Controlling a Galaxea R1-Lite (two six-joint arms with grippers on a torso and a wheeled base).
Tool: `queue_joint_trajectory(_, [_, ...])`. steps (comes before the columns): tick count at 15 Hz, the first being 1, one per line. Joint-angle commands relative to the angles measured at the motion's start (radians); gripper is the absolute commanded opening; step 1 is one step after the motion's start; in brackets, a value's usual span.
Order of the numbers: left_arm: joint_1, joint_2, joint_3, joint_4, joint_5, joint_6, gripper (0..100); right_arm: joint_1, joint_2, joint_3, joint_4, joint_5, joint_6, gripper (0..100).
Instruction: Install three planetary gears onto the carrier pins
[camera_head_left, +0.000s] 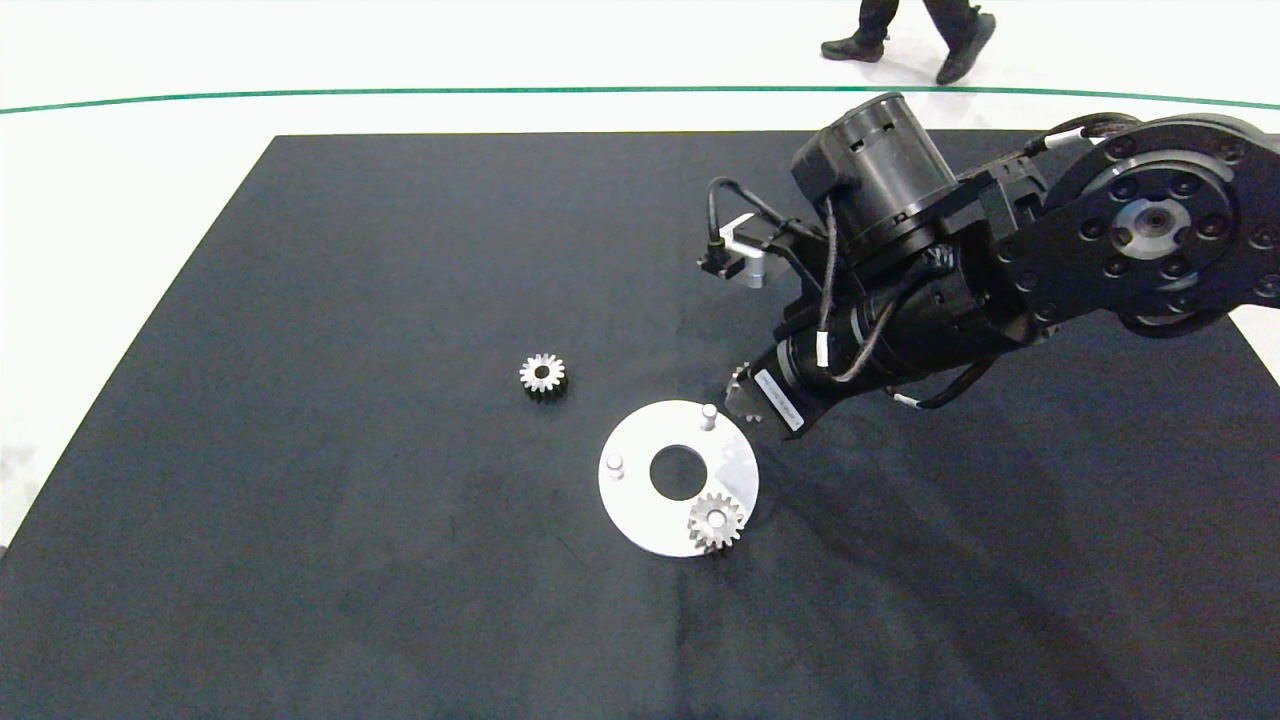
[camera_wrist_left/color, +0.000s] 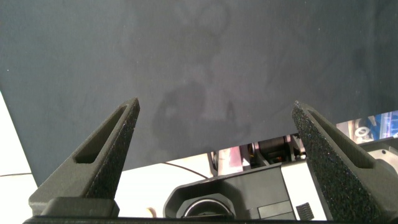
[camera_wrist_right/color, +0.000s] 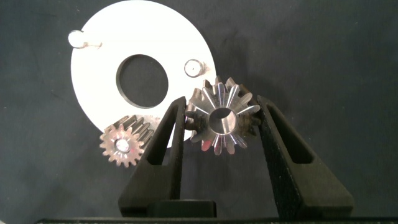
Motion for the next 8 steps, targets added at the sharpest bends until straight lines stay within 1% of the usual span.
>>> queue_joint_trajectory(1, [0.000,0.004,0.000,0.005,-0.001,0.002,100,0.003,0.026,-0.004,0.003,-0.001,-0.001,10])
queue_joint_trajectory(8, [-0.001,0.006,0.000,0.005,-0.001,0.002,100,0.015,0.042,-0.014,0.003,-0.001,-0.001,10])
